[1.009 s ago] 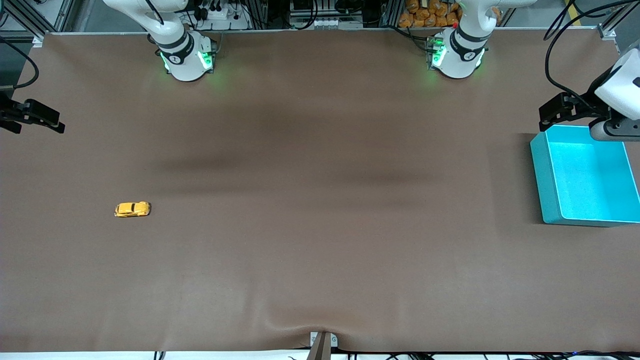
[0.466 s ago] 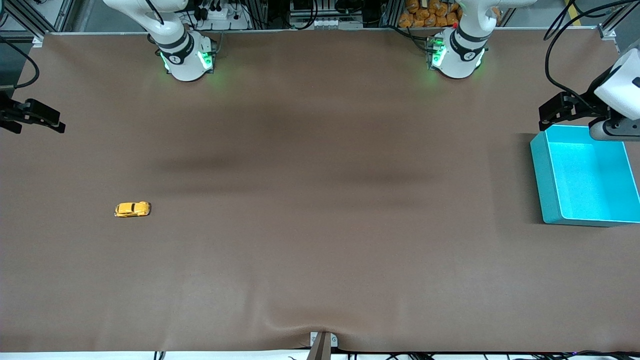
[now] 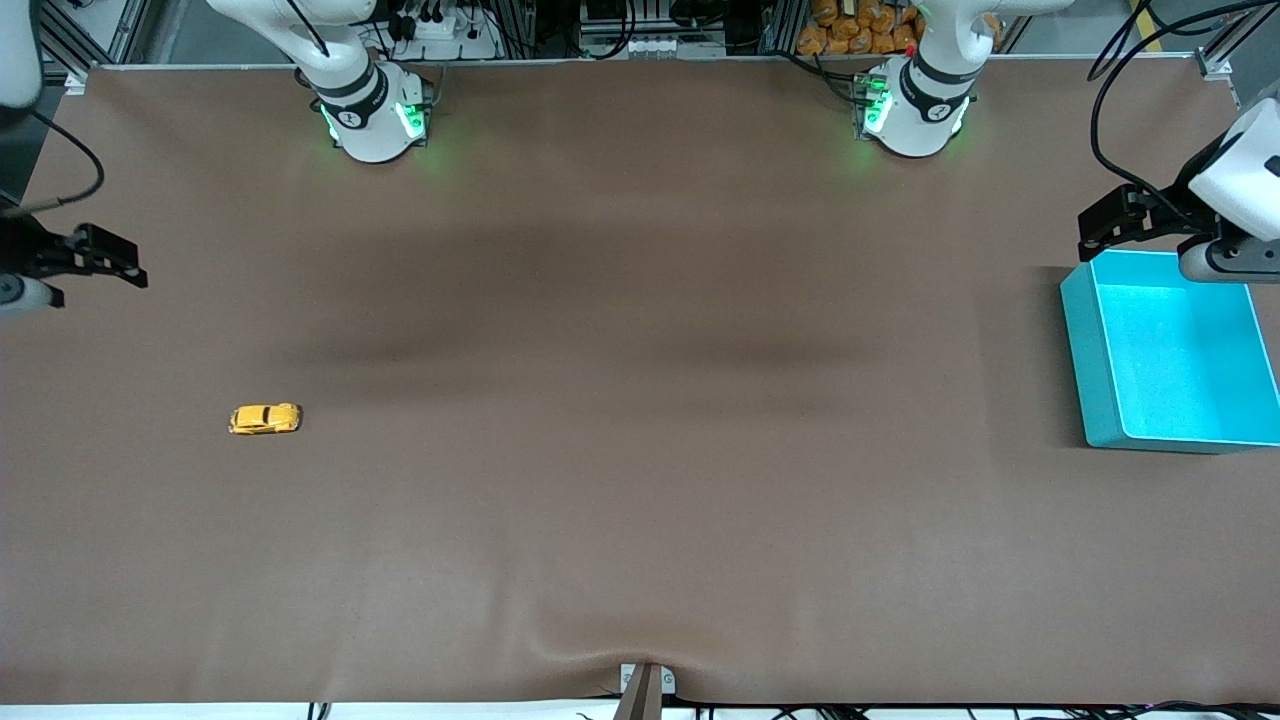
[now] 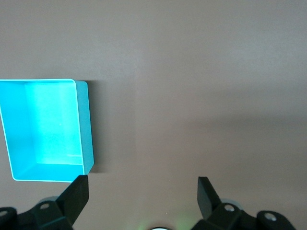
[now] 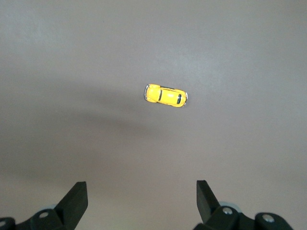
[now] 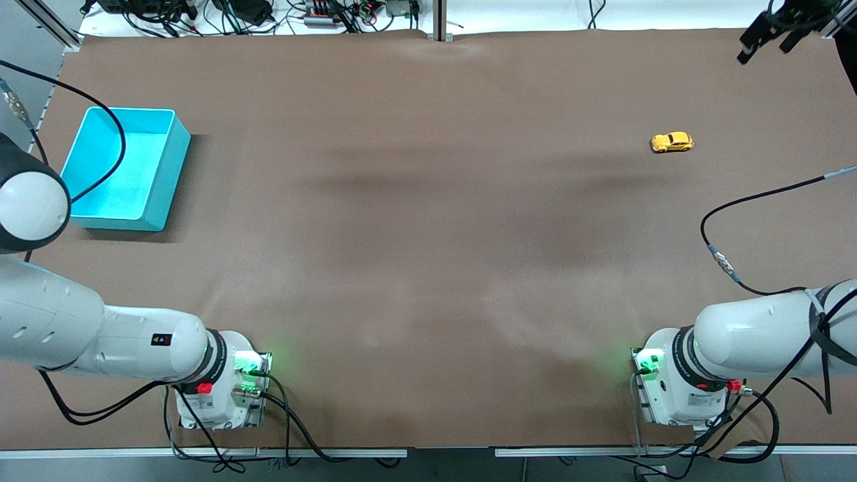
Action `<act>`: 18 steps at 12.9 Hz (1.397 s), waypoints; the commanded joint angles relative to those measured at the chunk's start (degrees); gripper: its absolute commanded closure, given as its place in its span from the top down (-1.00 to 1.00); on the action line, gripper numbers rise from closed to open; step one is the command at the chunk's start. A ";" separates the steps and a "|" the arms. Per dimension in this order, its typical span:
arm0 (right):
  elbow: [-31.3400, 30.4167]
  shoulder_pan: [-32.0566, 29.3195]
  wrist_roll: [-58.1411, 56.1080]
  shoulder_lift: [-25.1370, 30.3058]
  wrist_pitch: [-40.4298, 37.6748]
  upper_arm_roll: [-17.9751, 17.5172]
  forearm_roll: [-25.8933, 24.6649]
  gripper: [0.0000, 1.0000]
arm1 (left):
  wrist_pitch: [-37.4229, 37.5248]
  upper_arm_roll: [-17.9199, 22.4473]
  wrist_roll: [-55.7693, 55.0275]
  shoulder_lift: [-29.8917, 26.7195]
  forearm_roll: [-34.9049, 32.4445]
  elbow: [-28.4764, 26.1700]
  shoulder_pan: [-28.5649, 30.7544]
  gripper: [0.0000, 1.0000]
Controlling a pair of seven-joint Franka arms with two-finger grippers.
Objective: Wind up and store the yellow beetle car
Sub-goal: 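Move the open right gripper down over the yellow beetle car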
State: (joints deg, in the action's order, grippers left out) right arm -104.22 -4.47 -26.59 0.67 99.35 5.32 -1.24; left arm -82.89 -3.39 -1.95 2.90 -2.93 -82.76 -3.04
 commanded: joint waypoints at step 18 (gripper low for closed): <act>-16.72 -1.33 -46.34 -12.43 29.74 -0.31 -0.95 1.00 | 0.63 -0.04 0.02 -1.05 -0.15 -2.23 0.32 1.00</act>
State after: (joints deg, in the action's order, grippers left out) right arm -121.20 -5.25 -68.49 -9.85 127.08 5.32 -1.29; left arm -82.81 -3.32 -1.96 2.90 -2.93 -84.25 -2.90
